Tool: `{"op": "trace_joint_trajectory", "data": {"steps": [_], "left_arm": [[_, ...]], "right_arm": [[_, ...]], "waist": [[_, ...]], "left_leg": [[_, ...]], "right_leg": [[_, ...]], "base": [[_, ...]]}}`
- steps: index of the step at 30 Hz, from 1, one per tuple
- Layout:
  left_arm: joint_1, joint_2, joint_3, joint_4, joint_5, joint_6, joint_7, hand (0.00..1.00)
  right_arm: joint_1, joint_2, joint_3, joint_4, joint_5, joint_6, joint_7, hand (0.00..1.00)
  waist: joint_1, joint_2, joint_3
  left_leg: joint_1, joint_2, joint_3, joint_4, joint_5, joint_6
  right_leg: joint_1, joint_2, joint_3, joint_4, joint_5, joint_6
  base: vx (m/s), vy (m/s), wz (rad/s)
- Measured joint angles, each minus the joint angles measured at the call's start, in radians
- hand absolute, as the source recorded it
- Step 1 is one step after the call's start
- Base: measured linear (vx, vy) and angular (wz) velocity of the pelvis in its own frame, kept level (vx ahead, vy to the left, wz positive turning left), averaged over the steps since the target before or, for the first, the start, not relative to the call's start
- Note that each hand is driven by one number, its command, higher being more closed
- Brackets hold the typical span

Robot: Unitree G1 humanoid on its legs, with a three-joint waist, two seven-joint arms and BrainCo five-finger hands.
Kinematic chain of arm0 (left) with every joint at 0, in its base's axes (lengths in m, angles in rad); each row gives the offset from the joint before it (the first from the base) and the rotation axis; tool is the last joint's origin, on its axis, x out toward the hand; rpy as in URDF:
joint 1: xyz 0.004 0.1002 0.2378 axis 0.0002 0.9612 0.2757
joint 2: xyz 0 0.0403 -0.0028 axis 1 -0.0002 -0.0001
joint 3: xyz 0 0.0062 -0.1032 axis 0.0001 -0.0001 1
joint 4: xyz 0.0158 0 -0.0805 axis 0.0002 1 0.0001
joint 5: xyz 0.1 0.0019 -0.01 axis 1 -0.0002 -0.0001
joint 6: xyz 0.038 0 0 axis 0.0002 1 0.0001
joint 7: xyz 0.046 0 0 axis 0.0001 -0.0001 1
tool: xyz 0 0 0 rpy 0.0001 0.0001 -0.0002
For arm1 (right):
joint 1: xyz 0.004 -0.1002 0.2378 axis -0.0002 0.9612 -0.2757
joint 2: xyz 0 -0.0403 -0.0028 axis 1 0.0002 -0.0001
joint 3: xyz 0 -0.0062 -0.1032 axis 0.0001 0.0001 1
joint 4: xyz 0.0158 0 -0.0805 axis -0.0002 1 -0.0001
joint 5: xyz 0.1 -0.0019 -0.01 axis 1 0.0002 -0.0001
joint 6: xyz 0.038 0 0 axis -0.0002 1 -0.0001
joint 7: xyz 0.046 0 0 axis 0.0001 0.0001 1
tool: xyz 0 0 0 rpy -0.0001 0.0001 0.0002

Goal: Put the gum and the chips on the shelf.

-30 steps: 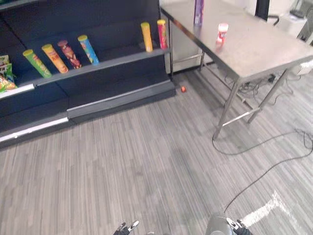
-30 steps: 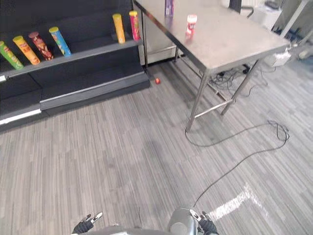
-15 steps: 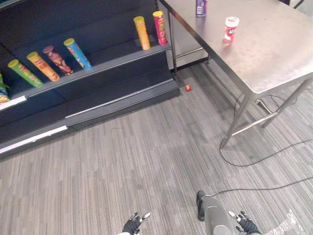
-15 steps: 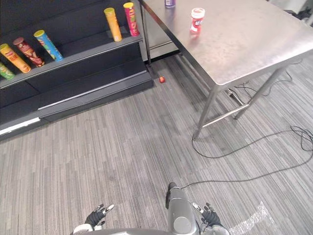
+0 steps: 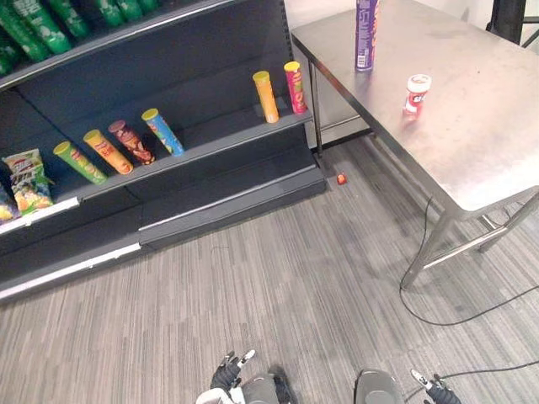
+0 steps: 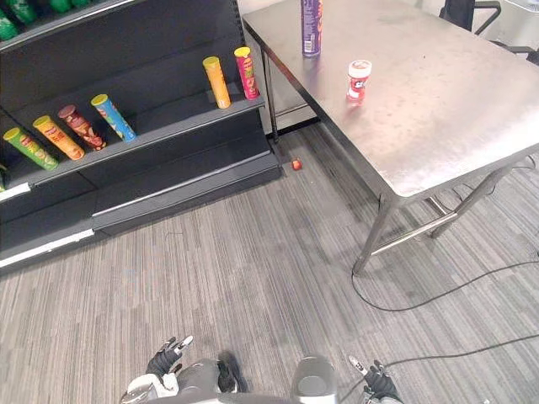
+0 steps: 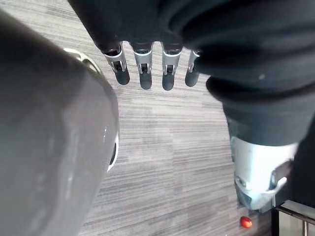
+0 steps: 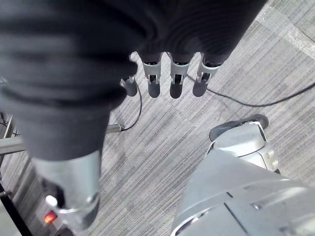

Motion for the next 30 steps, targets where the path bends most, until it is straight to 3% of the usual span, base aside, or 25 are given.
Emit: {"op": "trace_joint_trajectory", "data": {"steps": [3,4,6,8,9,10,11,13,14,15,16,17,18,19,20,21,22,23,25,26,28,29,30], "left_arm": [[0.001,-0.014,0.006,0.010,-0.001,-0.003,0.007,0.00],[0.003,-0.010,0.013,0.011,-0.001,-0.004,0.009,0.00],[0.016,0.004,0.010,0.013,-0.001,-0.003,0.010,0.00],[0.011,0.030,-0.019,0.021,0.009,-0.001,0.014,0.00],[0.010,0.031,-0.020,0.028,0.009,-0.001,0.016,0.00],[0.010,0.032,-0.028,0.034,0.009,0.005,0.018,0.00],[0.021,0.033,-0.055,0.038,0.013,0.011,0.020,0.00],[0.029,0.032,-0.095,0.037,0.017,0.014,0.021,0.00],[0.034,0.034,-0.115,0.038,0.017,0.014,0.021,0.00],[0.035,0.034,-0.131,0.038,0.018,0.016,0.020,0.00],[0.035,0.033,-0.138,0.037,0.018,0.016,0.020,0.00],[0.033,0.032,-0.148,0.037,0.018,0.017,0.020,0.00],[0.034,0.031,-0.150,0.038,0.018,0.017,0.019,0.00],[0.034,0.030,-0.148,0.039,0.019,0.017,0.018,0.00],[0.034,0.027,-0.136,0.040,0.020,0.017,0.016,0.00],[0.035,0.028,-0.122,0.039,0.025,0.018,0.014,0.00],[0.031,0.031,-0.114,0.039,0.033,0.018,0.013,0.00],[0.017,-0.004,-0.108,0.054,0.059,0.022,0.014,0.00],[0.001,-0.024,-0.120,0.064,0.087,0.025,0.012,0.00],[-0.010,-0.034,-0.126,0.073,0.097,0.028,0.011,0.00],[-0.017,-0.031,-0.124,0.069,0.098,0.029,-0.001,0.00],[-0.026,-0.016,-0.121,0.069,0.098,0.030,-0.006,0.00],[-0.028,-0.016,-0.116,0.069,0.098,0.033,-0.007,0.00]], "right_arm": [[0.002,-0.006,0.020,-0.001,-0.004,0.000,-0.002,0.00],[-0.001,0.000,0.033,0.006,-0.007,0.000,-0.002,0.00],[-0.002,0.021,0.047,0.017,-0.010,0.000,0.004,0.00],[0.014,0.060,0.046,0.033,-0.012,0.003,0.006,0.00],[0.017,0.063,0.046,0.035,-0.018,0.006,0.006,0.00],[0.017,0.064,0.048,0.033,-0.030,0.007,0.005,0.00],[0.018,0.063,0.055,0.029,-0.043,0.006,0.004,0.00],[0.022,0.059,0.070,0.025,-0.047,0.006,0.002,0.00],[0.022,0.057,0.081,0.014,-0.047,0.005,0.002,0.00],[0.022,0.058,0.087,-0.007,-0.047,0.004,0.002,0.00],[0.021,0.057,0.086,-0.012,-0.047,0.001,0.002,0.00],[0.019,0.055,0.086,-0.020,-0.047,-0.003,0.001,0.00],[0.018,0.055,0.086,-0.029,-0.047,-0.007,0.002,0.00],[0.018,0.055,0.087,-0.032,-0.047,-0.007,0.002,0.00],[0.015,0.056,0.090,-0.040,-0.047,-0.007,0.002,0.00],[0.020,0.057,0.107,-0.045,-0.047,-0.007,0.002,0.00],[0.016,0.052,0.116,-0.044,-0.047,-0.007,0.002,0.00],[-0.021,0.014,0.125,-0.041,-0.047,-0.007,0.000,0.00],[-0.051,-0.002,0.124,-0.039,-0.048,-0.006,-0.001,0.00],[-0.066,-0.002,0.123,-0.011,-0.048,-0.004,-0.001,0.00],[-0.071,-0.001,0.124,-0.006,-0.048,0.000,0.000,0.00],[-0.069,0.009,0.124,-0.008,-0.048,-0.002,0.001,0.00],[-0.072,0.010,0.125,-0.008,-0.048,-0.001,0.001,0.00]], "waist": [[0.002,0.031,-0.010],[0.008,0.017,-0.022],[0.005,-0.016,-0.070],[0.000,-0.063,-0.107],[0.004,-0.065,-0.109],[0.001,-0.063,-0.108],[-0.002,-0.054,-0.111],[-0.001,-0.030,-0.109],[-0.002,-0.031,-0.106],[-0.003,-0.031,-0.102],[-0.004,-0.029,-0.101],[-0.004,-0.027,-0.098],[-0.005,-0.027,-0.096],[-0.006,-0.027,-0.095],[-0.007,-0.028,-0.090],[-0.008,-0.043,-0.087],[-0.006,-0.045,-0.082],[-0.002,0.036,-0.067],[-0.016,0.059,-0.046],[-0.025,0.060,-0.043],[-0.027,0.054,-0.038],[-0.028,0.024,-0.030],[-0.027,0.018,-0.028]], "left_leg": [[-0.061,0.038,-0.028,-0.024,0.025,-0.006],[-0.054,0.022,-0.007,0.046,0.088,-0.003],[-0.066,-0.017,0.019,0.114,0.020,0.029],[-0.050,-0.089,0.041,0.148,-0.041,0.061],[-0.029,-0.100,0.052,0.143,-0.052,0.072],[0.006,-0.107,0.068,0.140,-0.067,0.088],[0.077,-0.117,0.081,0.119,-0.078,0.100],[0.171,-0.119,0.111,0.062,-0.085,0.113],[0.241,-0.132,0.133,0.015,-0.088,0.118],[0.301,-0.141,0.156,-0.019,-0.088,0.118],[0.327,-0.142,0.165,-0.034,-0.088,0.118],[0.368,-0.141,0.185,-0.050,-0.088,0.118],[0.396,-0.135,0.205,-0.050,-0.088,0.118],[0.405,-0.132,0.213,-0.049,-0.088,0.118],[0.424,-0.128,0.217,-0.051,-0.090,0.114],[0.442,-0.139,0.233,-0.052,-0.103,0.092],[0.458,-0.145,0.237,-0.056,-0.116,0.071],[0.450,-0.095,0.260,-0.070,-0.137,0.036],[0.456,-0.098,0.256,-0.115,-0.138,0.019],[0.456,-0.106,0.255,-0.149,-0.120,0.001],[0.468,-0.111,0.278,-0.165,-0.098,-0.003],[0.473,-0.118,0.281,-0.147,-0.096,-0.005],[0.471,-0.118,0.286,-0.132,-0.096,-0.005]], "right_leg": [[0.025,-0.002,0.045,-0.001,-0.045,0.069],[0.059,-0.030,0.096,-0.033,-0.064,0.082],[0.087,-0.066,0.137,-0.094,-0.054,0.080],[0.061,-0.119,0.227,-0.027,0.027,0.112],[0.044,-0.121,0.257,0.023,0.047,0.101],[0.012,-0.118,0.282,0.122,0.102,0.090],[-0.049,-0.112,0.289,0.285,0.255,0.086],[-0.105,-0.096,0.287,0.428,0.380,0.093],[-0.163,-0.098,0.256,0.564,0.363,0.079],[-0.222,-0.099,0.190,0.668,0.305,0.060],[-0.246,-0.100,0.150,0.699,0.263,0.038],[-0.286,-0.100,0.050,0.716,0.182,0.003],[-0.312,-0.098,-0.060,0.663,0.134,-0.013],[-0.321,-0.096,-0.117,0.617,0.124,-0.027],[-0.326,-0.084,-0.213,0.470,0.120,-0.036],[-0.309,-0.054,-0.269,0.227,0.207,-0.031],[-0.281,-0.038,-0.312,0.166,0.177,-0.104],[-0.252,0.051,-0.327,0.063,0.169,-0.139],[-0.251,0.079,-0.320,0.047,0.168,-0.142],[-0.251,0.084,-0.333,0.057,0.156,-0.160],[-0.245,0.089,-0.342,0.082,0.134,-0.160],[-0.234,0.077,-0.349,0.085,0.093,-0.146],[-0.232,0.073,-0.348,0.086,0.076,-0.129]], "base": [[0.36,0.402,-0.40],[0.41,0.427,-0.61],[0.53,0.412,-0.36],[0.57,0.366,0.02],[0.38,0.264,-0.15],[0.55,0.360,-0.27],[0.43,0.291,-0.27],[0.35,0.242,-0.37],[0.42,0.224,-0.46],[0.41,0.190,-0.38],[0.41,0.114,-0.39],[0.27,0.028,-0.38],[0.34,-0.014,-0.37],[0.35,-0.087,-0.29],[0.46,-0.159,-0.26],[0.42,-0.171,-0.30],[0.41,-0.155,-0.74],[0.36,-0.095,-0.73],[0.26,-0.065,-0.48],[0.11,-0.059,-0.15],[0.07,-0.086,-0.05],[0.05,-0.116,-0.05],[0.04,-0.132,-0.07]]}}
